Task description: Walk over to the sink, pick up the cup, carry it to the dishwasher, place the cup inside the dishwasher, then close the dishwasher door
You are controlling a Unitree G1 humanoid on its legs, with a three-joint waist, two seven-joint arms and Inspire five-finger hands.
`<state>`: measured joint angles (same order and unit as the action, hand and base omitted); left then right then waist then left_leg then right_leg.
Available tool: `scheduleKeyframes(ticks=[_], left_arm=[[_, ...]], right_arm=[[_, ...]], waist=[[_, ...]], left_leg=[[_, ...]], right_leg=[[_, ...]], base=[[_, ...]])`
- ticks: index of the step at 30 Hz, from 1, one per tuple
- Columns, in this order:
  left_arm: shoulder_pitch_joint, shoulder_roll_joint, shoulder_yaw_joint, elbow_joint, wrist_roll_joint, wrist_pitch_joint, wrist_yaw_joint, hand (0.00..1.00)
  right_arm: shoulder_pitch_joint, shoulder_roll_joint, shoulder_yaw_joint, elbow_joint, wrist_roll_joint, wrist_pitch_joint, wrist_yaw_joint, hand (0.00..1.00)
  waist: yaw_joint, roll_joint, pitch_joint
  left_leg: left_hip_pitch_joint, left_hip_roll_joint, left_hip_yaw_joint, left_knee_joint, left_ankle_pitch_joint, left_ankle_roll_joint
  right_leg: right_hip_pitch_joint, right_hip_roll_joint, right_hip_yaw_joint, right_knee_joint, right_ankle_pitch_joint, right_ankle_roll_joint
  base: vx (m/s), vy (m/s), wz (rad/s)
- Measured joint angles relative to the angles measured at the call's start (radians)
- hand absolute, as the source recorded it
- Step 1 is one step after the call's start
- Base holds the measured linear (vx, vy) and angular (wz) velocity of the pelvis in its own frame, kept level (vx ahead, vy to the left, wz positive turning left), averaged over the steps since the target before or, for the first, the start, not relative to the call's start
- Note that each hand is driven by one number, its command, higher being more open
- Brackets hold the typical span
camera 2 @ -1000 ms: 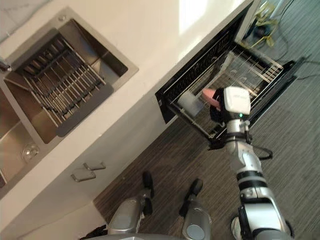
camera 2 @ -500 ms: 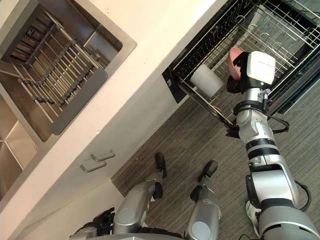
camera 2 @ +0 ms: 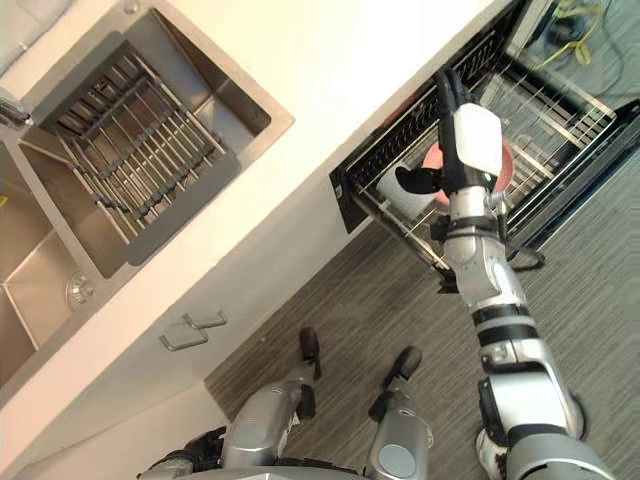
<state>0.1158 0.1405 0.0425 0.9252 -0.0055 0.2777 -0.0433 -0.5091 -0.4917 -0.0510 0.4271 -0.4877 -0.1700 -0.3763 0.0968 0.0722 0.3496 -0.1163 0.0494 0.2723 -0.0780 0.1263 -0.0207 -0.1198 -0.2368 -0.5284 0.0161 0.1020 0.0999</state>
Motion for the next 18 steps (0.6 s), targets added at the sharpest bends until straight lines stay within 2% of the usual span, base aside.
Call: scheduleKeyframes(ticks=[4,7,9,12,13,15,16,17,18], left_arm=[[0.043,0.006,0.003,0.02,0.028,-0.001,0.011,1.0],[0.072,0.003,0.012,0.026,0.037,-0.003,0.019,1.0],[0.093,-0.003,0.015,0.039,0.037,-0.012,0.022,1.0],[0.106,-0.005,0.02,0.054,0.035,-0.039,0.019,1.0],[0.106,-0.005,0.02,0.055,0.035,-0.045,0.017,1.0],[0.103,-0.009,0.017,0.058,0.023,-0.072,0.011,1.0],[0.103,-0.009,0.017,0.058,0.023,-0.072,0.011,1.0],[0.094,-0.02,0.015,0.061,-0.014,-0.092,0.006,1.0],[0.094,-0.026,0.014,0.059,-0.026,-0.106,0.003,1.0]], right_arm=[[0.109,0.007,-0.162,-0.053,0.155,0.0,-0.016,1.0],[0.148,0.007,-0.242,-0.054,0.268,-0.001,-0.013,1.0],[0.192,0.005,-0.337,-0.045,0.399,0.001,-0.004,1.0],[0.211,-0.003,-0.432,-0.003,0.536,0.004,-0.005,1.0],[0.211,-0.01,-0.443,0.011,0.555,0.009,-0.005,1.0],[0.208,-0.046,-0.468,0.051,0.62,0.01,-0.003,1.0],[0.208,-0.046,-0.468,0.051,0.62,0.01,-0.003,1.0],[0.195,-0.075,-0.492,0.088,0.666,0.012,-0.002,0.0],[0.178,-0.082,-0.496,0.109,0.684,0.013,-0.004,0.0]], waist=[[-0.019,-0.036,-0.064],[-0.033,-0.045,-0.102],[-0.048,-0.043,-0.131],[-0.078,-0.037,-0.135],[-0.084,-0.034,-0.134],[-0.094,-0.011,-0.121],[-0.094,-0.011,-0.121],[-0.107,0.036,-0.088],[-0.113,0.058,-0.067]], left_leg=[[0.055,-0.001,0.016,-0.006,-0.007,-0.007],[0.081,0.004,0.039,-0.006,-0.012,-0.012],[0.095,0.01,0.065,-0.006,-0.016,-0.015],[0.079,0.017,0.102,-0.007,-0.021,-0.022],[0.068,0.018,0.112,-0.007,-0.021,-0.022],[0.02,0.018,0.147,-0.006,-0.018,-0.024],[0.02,0.018,0.147,-0.006,-0.018,-0.024],[-0.017,0.016,0.158,-0.003,-0.01,-0.019],[-0.026,0.017,0.166,-0.003,-0.007,-0.017]], right_leg=[[0.051,0.003,0.012,-0.02,0.001,0.01],[0.06,0.01,0.035,-0.029,0.003,0.011],[0.06,0.014,0.06,-0.04,0.001,0.014],[0.018,0.018,0.086,-0.038,0.005,0.0],[0.001,0.017,0.09,-0.035,0.009,-0.005],[-0.074,0.01,0.109,-0.017,0.027,-0.02],[-0.074,0.01,0.109,-0.017,0.027,-0.02],[-0.122,0.011,0.128,-0.014,0.047,-0.03],[-0.137,0.014,0.137,-0.013,0.058,-0.031]], base=[[0.03,0.023,-0.1],[-0.03,0.003,-0.28],[-0.04,-0.005,-0.35],[-0.06,-0.015,-0.39],[-0.05,-0.01,-0.49],[-0.02,-0.003,-0.43],[0.01,-0.005,-0.35],[0.02,-0.012,-0.25],[0.03,-0.022,-0.46]])
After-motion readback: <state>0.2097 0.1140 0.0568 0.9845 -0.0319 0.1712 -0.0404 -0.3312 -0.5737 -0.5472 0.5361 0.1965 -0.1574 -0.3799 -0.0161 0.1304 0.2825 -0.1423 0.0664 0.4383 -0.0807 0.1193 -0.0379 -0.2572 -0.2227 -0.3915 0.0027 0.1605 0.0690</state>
